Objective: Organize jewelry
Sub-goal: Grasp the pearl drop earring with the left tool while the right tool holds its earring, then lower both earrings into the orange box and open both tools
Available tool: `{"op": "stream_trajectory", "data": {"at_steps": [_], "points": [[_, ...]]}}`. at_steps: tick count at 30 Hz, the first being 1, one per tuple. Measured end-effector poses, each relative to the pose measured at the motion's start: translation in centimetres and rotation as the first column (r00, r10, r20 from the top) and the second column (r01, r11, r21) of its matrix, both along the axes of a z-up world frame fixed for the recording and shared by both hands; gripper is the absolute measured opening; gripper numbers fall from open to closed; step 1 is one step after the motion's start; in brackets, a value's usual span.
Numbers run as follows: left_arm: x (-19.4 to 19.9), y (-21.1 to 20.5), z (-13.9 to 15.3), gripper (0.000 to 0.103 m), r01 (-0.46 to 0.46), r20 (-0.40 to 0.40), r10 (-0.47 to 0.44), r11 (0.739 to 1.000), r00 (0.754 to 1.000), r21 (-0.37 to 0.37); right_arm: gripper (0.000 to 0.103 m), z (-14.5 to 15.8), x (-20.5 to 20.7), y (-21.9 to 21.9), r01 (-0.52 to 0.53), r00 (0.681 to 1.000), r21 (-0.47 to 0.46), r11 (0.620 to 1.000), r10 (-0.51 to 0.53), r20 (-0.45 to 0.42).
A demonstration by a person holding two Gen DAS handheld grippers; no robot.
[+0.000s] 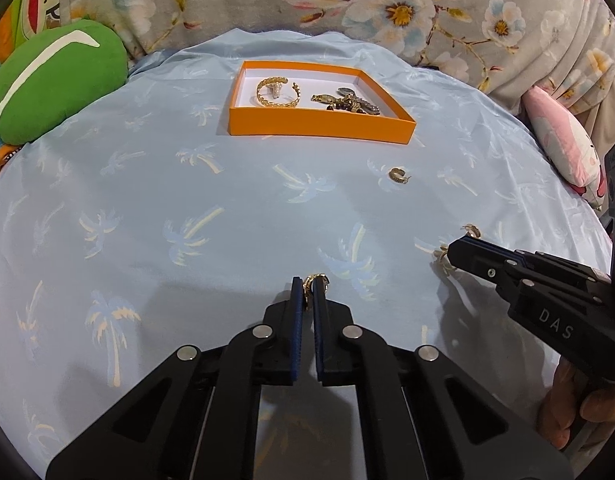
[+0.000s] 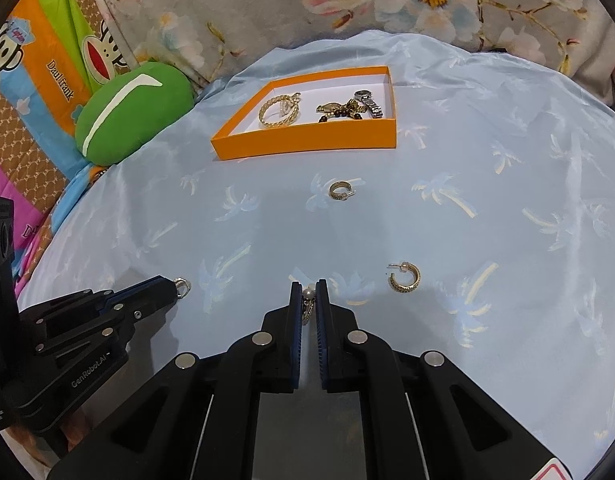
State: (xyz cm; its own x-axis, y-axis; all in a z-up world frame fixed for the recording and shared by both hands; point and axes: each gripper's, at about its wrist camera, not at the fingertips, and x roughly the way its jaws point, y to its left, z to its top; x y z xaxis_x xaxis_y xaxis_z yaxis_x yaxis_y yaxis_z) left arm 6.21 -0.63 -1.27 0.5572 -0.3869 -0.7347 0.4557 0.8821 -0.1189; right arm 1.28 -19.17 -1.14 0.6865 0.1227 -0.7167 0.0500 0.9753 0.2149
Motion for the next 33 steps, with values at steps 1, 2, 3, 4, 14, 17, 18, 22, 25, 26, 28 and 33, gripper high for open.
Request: {"op": "stream_trajectory", "data": {"at_steps": [1,2,3,4,14,17,18,22,25,26,28,33], "points": [[0.0,0.0,0.0,0.003,0.000,0.000,0.000,1.000,1.000,-0.002,0.006,0.1,0.0,-0.1,0.002,1.000,0.000,1.000,-0.002,0.003],[0.0,0.0,0.1,0.003,-0.002,0.000,0.002,1.000,1.000,-0.003,0.006,0.2,0.0,-0.1,0.004,1.000,0.000,1.000,-0.004,0.007],[0.1,0.0,0.1,0.003,-0.004,-0.002,0.004,1.000,1.000,-0.006,0.006,0.3,0.0,-0.2,0.006,1.000,-0.001,1.000,-0.006,0.011],[0.2,0.0,0.2,0.003,-0.006,-0.005,0.006,1.000,1.000,-0.013,0.006,0.4,0.0,-0.3,0.008,1.000,0.001,1.000,-0.008,0.015],[3.4,-0.9,3.5,0.003,-0.014,0.059,0.017,0.999,0.998,-0.052,0.006,4.4,4.0,-2.1,-0.003,0.996,0.012,1.000,0.002,0.090],[5.9,-1.8,5.0,0.004,-0.024,0.098,0.030,0.998,0.995,-0.062,0.006,5.6,6.5,-2.3,-0.008,0.993,0.002,1.000,0.008,0.115],[6.8,-2.0,5.3,0.004,-0.028,0.105,0.035,0.997,0.994,-0.066,0.006,5.9,7.5,-2.4,-0.011,0.992,0.001,1.000,0.011,0.123],[10.9,-3.3,6.7,0.003,-0.041,0.130,0.053,0.995,0.990,-0.089,0.006,6.4,11.5,-3.0,-0.006,0.990,0.027,1.000,0.002,0.139],[13.6,-4.3,6.8,0.003,-0.057,0.138,0.070,0.994,0.988,-0.095,0.006,6.3,14.0,-3.3,-0.002,0.989,0.047,0.999,-0.005,0.145],[14.4,-4.6,6.7,0.003,-0.059,0.138,0.072,0.993,0.988,-0.098,0.006,6.2,14.7,-3.3,-0.002,0.989,0.051,0.999,-0.005,0.145],[15.8,-5.1,6.1,0.003,-0.059,0.130,0.072,0.993,0.989,-0.102,0.006,5.7,16.2,-3.4,-0.001,0.990,0.052,0.999,-0.006,0.139],[18.6,-6.3,4.3,0.004,-0.054,0.107,0.063,0.995,0.992,-0.088,0.006,4.1,18.9,-3.6,0.000,0.994,0.059,0.998,-0.007,0.108]]}}
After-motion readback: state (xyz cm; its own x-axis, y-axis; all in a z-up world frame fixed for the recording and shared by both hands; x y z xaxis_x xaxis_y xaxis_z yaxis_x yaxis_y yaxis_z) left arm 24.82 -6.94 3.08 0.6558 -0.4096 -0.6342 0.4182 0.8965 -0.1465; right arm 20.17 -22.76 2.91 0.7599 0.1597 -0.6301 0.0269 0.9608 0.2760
